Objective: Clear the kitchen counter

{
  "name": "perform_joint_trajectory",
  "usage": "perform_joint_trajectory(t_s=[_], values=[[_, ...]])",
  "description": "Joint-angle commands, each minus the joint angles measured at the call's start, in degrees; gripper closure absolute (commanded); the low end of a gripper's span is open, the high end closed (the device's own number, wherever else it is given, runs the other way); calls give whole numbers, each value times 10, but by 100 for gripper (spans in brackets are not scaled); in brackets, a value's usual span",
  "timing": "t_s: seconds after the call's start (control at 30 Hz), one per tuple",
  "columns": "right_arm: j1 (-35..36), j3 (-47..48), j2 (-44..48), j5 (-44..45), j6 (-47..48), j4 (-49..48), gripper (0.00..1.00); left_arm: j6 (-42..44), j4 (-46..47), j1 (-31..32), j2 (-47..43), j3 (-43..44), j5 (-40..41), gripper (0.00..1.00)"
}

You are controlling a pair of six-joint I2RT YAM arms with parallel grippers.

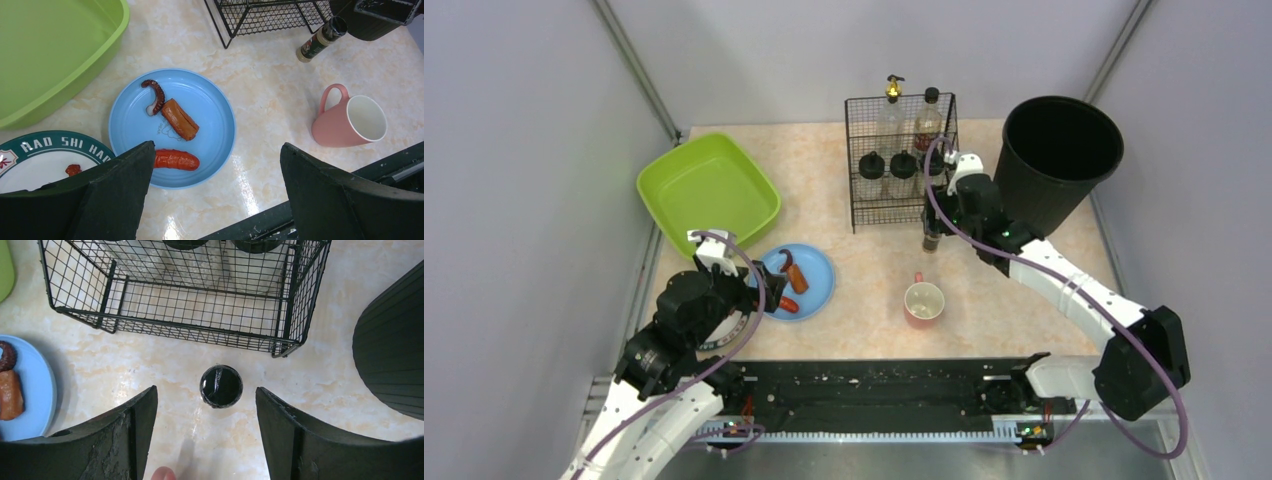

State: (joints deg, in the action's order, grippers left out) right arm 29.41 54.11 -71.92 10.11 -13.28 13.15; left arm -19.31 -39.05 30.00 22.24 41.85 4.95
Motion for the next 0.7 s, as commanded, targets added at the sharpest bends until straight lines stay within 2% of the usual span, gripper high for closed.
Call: perform_joint_trajectory(t_s=[0.0, 0.67], values=[[6, -7, -19, 19, -15, -17, 30, 7, 22, -1, -5, 0, -6, 1], [10, -24, -93, 56, -28, -59, 30, 7, 22, -1, 3, 0, -6, 1]])
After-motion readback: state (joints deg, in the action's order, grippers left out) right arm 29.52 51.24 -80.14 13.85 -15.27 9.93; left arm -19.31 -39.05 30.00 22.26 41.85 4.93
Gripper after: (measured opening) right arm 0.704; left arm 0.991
